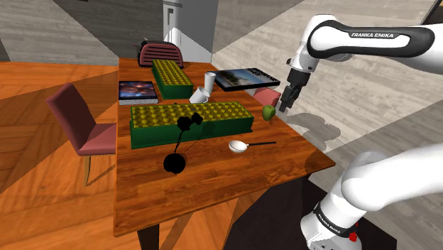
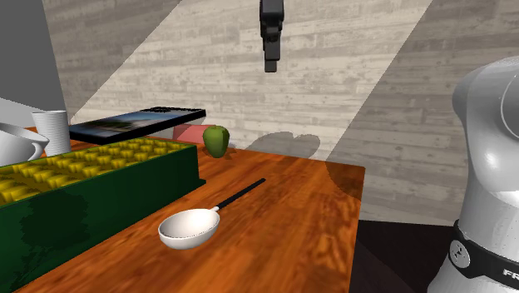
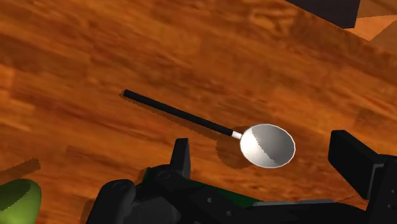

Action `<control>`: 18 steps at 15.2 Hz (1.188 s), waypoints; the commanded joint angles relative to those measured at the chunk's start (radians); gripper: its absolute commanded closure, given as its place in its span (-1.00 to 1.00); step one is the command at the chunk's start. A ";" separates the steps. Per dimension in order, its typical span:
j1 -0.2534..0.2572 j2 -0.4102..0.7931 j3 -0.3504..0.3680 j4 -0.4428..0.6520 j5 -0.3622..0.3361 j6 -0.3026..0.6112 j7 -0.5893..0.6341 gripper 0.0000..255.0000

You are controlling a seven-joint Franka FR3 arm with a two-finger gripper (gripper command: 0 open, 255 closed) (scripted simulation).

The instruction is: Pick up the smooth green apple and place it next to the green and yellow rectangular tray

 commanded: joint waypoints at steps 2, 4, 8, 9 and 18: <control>-0.015 0.073 -0.038 0.003 -0.027 0.090 -0.039 -1.00; -0.022 0.128 -0.062 0.015 -0.037 0.146 -0.061 -1.00; -0.033 0.246 -0.108 0.054 -0.047 0.250 -0.107 -1.00; -0.035 0.277 -0.119 0.067 -0.047 0.275 -0.119 -1.00; -0.058 0.575 -0.211 0.235 0.015 0.456 -0.245 -1.00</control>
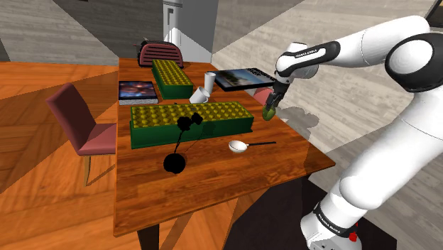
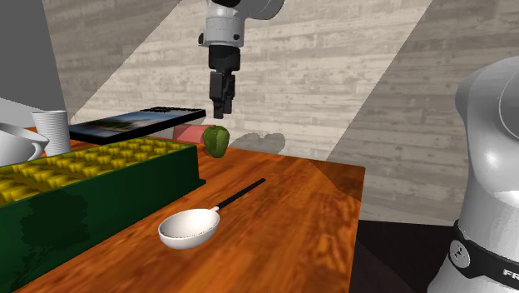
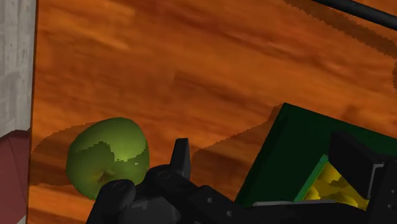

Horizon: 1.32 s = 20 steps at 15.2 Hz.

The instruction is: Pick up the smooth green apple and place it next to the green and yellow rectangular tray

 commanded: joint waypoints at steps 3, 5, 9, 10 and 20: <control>-0.022 0.132 -0.029 0.100 0.051 0.050 -0.065 -1.00; -0.037 0.203 -0.037 0.158 0.085 0.071 -0.097 -1.00; -0.081 0.347 -0.040 0.290 0.153 0.098 -0.155 -1.00; -0.094 0.383 -0.039 0.327 0.170 0.101 -0.168 -1.00; -0.138 0.518 -0.016 0.392 0.234 0.175 -0.211 -1.00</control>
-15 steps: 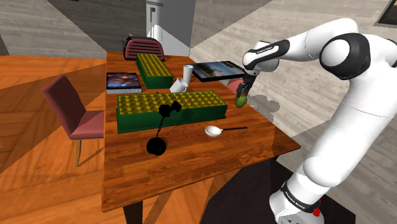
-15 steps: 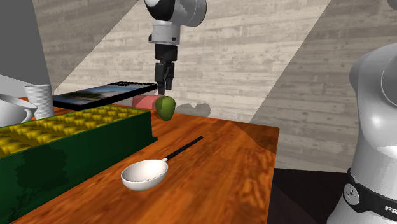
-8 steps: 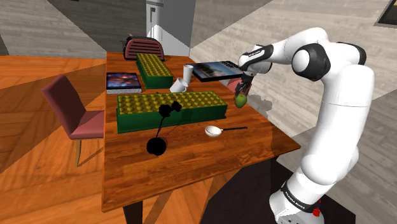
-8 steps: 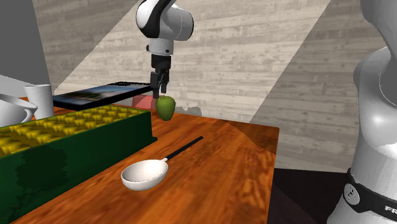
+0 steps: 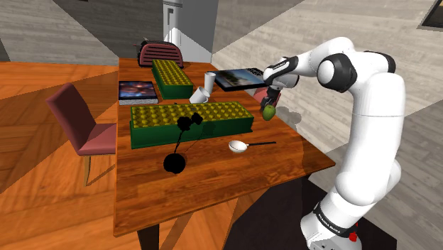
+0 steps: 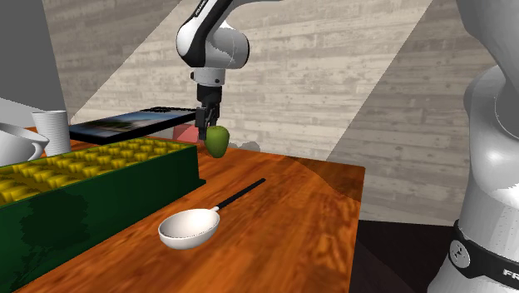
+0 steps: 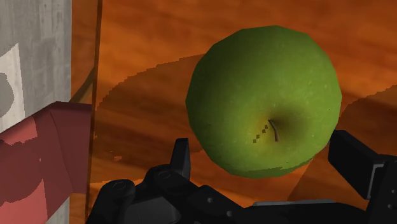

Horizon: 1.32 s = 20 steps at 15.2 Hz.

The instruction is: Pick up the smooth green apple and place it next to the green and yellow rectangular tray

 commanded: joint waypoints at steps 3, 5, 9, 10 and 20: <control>-0.002 0.009 0.002 0.000 0.004 0.008 -0.002 -1.00; -0.002 0.009 0.002 0.000 0.004 0.008 -0.002 -1.00; -0.002 0.008 0.002 0.000 0.004 0.008 -0.002 1.00; -0.002 0.008 0.002 0.000 0.004 0.008 -0.002 1.00; 0.001 -0.005 -0.002 0.009 -0.004 -0.013 0.003 1.00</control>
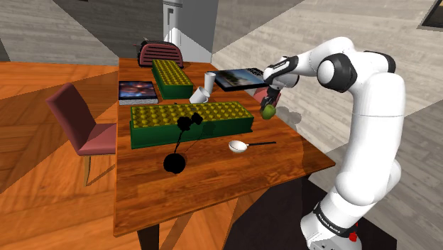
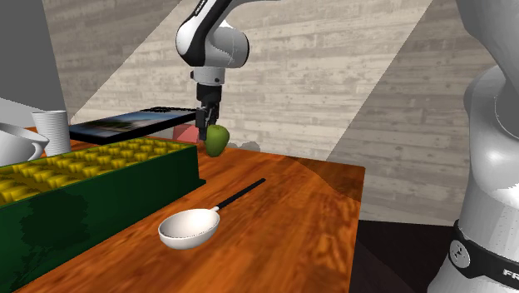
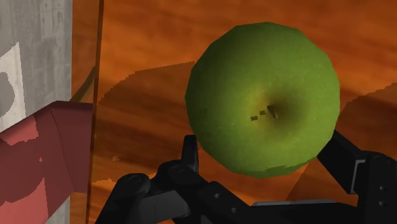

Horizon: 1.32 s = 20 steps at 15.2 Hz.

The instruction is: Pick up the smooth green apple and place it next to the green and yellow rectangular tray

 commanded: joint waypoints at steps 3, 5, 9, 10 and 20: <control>0.005 -0.023 -0.008 0.018 -0.014 -0.039 0.010 1.00; 0.007 -0.035 -0.011 0.029 -0.021 -0.061 0.014 1.00; 0.010 -0.056 -0.017 0.055 -0.034 -0.106 0.023 1.00; 0.011 -0.060 -0.019 0.062 -0.037 -0.118 0.025 1.00; 0.014 -0.098 -0.030 0.147 -0.062 -0.236 0.043 1.00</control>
